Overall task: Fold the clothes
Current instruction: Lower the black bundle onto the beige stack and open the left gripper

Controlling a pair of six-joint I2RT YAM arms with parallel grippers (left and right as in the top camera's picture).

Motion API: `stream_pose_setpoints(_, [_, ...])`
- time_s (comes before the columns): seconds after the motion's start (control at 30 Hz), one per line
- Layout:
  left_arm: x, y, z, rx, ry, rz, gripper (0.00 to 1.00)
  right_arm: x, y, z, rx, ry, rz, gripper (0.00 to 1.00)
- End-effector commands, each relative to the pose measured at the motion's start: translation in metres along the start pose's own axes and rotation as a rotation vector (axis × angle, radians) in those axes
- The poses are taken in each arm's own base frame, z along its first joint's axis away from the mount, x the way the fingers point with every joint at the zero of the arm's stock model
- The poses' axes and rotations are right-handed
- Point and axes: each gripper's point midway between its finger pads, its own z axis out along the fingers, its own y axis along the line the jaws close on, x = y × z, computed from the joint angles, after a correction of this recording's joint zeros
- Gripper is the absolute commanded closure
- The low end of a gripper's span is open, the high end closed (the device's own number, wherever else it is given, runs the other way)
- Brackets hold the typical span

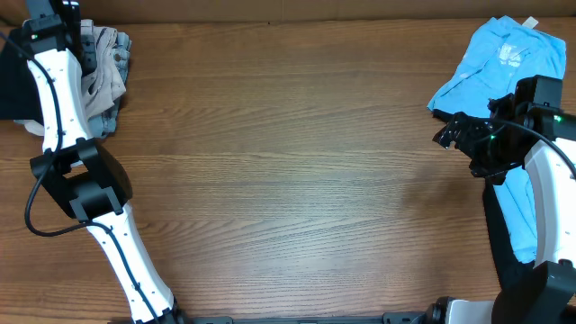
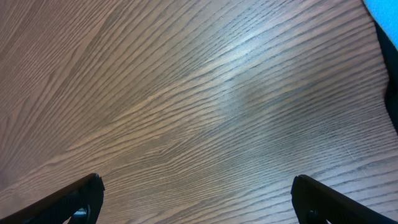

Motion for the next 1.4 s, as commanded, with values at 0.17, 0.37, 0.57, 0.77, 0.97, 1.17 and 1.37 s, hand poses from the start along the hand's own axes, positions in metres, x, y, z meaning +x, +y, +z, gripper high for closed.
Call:
stream_pose_setpoints(0.17, [-0.005,-0.004,-0.007,-0.001,-0.01,-0.129,0.96,-0.002,0.005,-0.007,-0.017,-0.023,-0.018,0.0])
stream_pose_setpoints(0.37, [-0.033,0.004,-0.037,0.022,-0.089,-0.181,0.96,-0.002,0.005,-0.007,-0.017,-0.023,-0.018,0.0])
stream_pose_setpoints(0.57, [-0.045,0.002,-0.044,0.028,-0.124,-0.167,0.96,-0.002,0.005,-0.007,-0.017,-0.024,-0.018,0.0])
stream_pose_setpoints(0.77, [-0.014,-0.02,0.005,0.057,-0.036,-0.143,0.91,-0.002,0.005,-0.007,-0.017,-0.024,-0.018,0.0])
stream_pose_setpoints(0.97, [0.006,-0.043,0.03,0.081,0.027,-0.116,0.3,-0.002,0.005,-0.007,-0.017,-0.023,-0.018,0.0])
stream_pose_setpoints(1.17, [-0.043,-0.016,-0.036,0.06,-0.108,-0.144,0.08,-0.002,0.005,-0.007,-0.017,-0.024,-0.018,0.0])
stream_pose_setpoints(1.37, [-0.084,0.027,-0.142,0.025,-0.269,-0.186,0.0,-0.002,0.005,-0.007,-0.017,-0.022,-0.017,0.0])
